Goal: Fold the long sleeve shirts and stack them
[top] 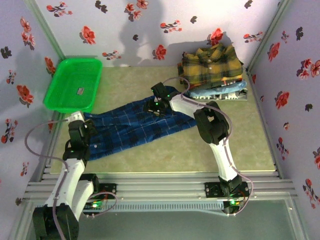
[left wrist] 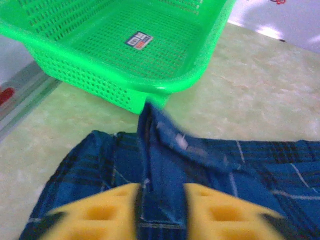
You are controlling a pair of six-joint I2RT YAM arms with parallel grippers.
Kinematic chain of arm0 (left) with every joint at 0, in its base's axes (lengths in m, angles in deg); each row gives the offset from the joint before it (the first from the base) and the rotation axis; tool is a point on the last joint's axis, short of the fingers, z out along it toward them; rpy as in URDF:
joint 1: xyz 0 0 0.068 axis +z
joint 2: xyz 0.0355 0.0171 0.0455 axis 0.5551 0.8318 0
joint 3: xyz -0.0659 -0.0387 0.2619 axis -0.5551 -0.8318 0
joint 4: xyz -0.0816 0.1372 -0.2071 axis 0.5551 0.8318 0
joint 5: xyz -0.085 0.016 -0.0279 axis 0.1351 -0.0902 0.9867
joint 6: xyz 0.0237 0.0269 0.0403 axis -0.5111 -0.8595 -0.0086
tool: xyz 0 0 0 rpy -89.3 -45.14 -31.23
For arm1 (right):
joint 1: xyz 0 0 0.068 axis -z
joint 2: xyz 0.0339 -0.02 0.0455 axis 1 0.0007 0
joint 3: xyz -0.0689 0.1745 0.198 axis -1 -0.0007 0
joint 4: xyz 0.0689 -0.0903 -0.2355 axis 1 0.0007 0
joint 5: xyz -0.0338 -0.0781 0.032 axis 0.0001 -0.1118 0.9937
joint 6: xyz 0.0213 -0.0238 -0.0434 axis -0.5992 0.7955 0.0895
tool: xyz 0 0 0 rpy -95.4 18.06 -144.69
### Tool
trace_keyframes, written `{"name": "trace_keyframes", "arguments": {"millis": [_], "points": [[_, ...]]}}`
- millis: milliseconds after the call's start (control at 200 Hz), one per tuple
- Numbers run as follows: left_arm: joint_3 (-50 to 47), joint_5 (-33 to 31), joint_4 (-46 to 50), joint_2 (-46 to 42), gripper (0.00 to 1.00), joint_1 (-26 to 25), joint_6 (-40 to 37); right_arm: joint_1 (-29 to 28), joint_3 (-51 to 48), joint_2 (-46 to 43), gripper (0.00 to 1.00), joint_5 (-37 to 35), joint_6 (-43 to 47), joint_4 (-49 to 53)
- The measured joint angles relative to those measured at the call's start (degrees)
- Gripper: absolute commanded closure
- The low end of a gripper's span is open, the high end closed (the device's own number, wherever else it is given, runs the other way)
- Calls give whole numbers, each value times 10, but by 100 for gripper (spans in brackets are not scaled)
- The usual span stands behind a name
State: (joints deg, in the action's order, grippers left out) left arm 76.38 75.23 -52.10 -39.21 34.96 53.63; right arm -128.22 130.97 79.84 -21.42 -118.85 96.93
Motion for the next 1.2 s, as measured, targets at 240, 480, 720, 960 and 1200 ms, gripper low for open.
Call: {"name": "trace_keyframes", "arguments": {"millis": [240, 480, 720, 960, 1200], "points": [[67, -2, 116, -23, 13, 2, 56, -1, -17, -6, 35, 3, -9, -23], [228, 46, 263, -51, 8, -22, 133, -5, -92, -75, 29, -9, -13, -28], [293, 101, 410, -36, 7, -48, 125, -21, -160, -177, 27, -48, -15, -22], [306, 179, 495, 104, 26, -73, 76, -68, -281, -287, 37, -150, -37, 14], [359, 194, 515, 309, 37, -93, 50, -83, -357, -310, 45, -217, -87, 33]]}}
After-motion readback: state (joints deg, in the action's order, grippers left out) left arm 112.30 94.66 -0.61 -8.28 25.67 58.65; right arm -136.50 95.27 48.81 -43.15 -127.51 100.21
